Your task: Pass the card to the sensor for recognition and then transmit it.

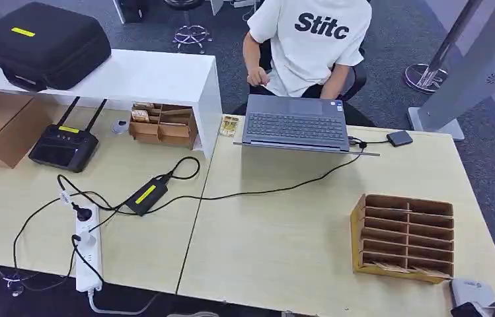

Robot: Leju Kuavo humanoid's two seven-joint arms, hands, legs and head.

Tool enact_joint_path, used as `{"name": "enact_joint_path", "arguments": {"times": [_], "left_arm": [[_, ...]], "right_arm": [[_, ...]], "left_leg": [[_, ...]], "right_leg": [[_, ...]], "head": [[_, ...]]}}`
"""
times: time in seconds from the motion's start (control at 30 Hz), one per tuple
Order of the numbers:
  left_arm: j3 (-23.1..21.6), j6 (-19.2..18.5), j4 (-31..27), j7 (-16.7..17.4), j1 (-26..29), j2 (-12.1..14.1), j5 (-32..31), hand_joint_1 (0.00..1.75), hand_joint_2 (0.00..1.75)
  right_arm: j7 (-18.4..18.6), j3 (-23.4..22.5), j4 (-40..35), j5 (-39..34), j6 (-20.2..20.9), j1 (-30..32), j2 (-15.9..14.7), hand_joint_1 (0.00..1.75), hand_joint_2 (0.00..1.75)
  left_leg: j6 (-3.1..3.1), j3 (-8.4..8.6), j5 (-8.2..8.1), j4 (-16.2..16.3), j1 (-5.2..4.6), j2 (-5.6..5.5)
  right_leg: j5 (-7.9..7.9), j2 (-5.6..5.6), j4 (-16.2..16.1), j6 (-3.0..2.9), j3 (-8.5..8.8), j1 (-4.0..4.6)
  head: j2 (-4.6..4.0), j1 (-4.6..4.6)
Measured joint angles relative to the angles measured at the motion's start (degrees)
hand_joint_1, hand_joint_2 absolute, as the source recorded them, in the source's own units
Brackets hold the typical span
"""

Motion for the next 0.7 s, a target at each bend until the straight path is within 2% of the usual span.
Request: {"name": "enact_joint_path", "arguments": {"times": [0.3, 0.7], "left_arm": [[0.0, 0.31, 0.0, -0.59, -0.01, -0.09, 0.0, 0.0, 1.75], [0.0, 0.31, 0.0, -0.72, 0.0, -0.13, 0.0, 0.0, 1.75]], "right_arm": [[-1.16, 2.56, -3.26, -4.18, -1.35, 0.93, 0.33, 1.75, 1.75], [-1.71, 4.22, -6.27, -5.31, -1.46, 1.8, 0.61, 1.75, 1.75]], "left_leg": [[0.0, 0.0, 0.0, 0.0, 0.0, 0.0], [0.0, -0.01, 0.0, 0.0, 0.0, 0.0]], "right_leg": [[0.0, 0.01, 0.01, 0.0, -0.04, -0.01], [-0.01, 0.0, 0.01, -0.01, -0.04, 0.0]], "head": [[0.0, -0.02], [0.0, 0.0]]}}
